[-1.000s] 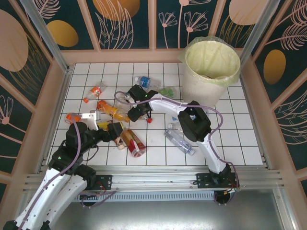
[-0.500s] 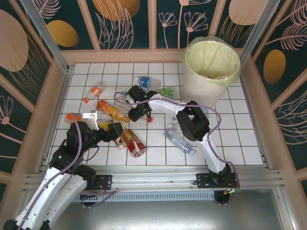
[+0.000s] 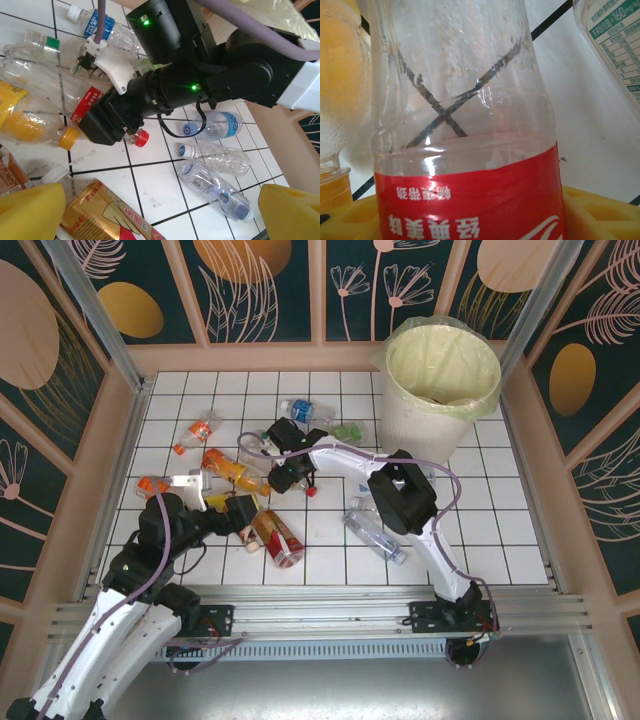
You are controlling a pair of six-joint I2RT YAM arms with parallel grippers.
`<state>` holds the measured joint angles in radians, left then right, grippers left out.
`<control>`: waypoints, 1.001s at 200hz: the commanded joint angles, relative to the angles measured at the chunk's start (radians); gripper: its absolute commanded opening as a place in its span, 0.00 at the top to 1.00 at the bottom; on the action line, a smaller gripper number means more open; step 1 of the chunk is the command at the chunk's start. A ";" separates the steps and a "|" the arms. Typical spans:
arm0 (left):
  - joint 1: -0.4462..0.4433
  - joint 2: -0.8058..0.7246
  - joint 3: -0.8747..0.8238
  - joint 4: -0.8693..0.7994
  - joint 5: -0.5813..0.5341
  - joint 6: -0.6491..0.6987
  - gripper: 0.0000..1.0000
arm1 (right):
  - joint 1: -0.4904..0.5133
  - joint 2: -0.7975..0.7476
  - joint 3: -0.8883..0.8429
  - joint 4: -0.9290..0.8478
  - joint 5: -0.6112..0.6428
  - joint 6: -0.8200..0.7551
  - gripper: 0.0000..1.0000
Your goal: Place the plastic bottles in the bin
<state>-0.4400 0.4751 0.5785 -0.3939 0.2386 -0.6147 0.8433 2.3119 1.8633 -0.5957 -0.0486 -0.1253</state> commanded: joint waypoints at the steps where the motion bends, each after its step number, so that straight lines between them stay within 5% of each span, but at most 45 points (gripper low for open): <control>1: -0.006 0.023 0.011 0.073 0.037 -0.003 0.01 | -0.006 -0.089 -0.027 -0.007 -0.019 -0.007 0.36; 76: -0.006 0.160 0.071 0.182 0.092 0.014 0.01 | -0.039 -0.300 -0.221 0.097 -0.068 0.029 0.37; 153: -0.006 0.340 0.139 0.391 0.312 0.161 0.01 | -0.139 -0.545 -0.338 0.127 -0.125 0.065 0.36; 200: -0.006 0.377 0.077 0.646 0.434 0.125 0.01 | -0.184 -0.653 -0.360 0.121 -0.122 0.081 0.36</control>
<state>-0.4400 0.8452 0.6746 0.0639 0.5785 -0.4934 0.6754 1.7290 1.5223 -0.4927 -0.1520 -0.0681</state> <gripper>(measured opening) 0.986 0.638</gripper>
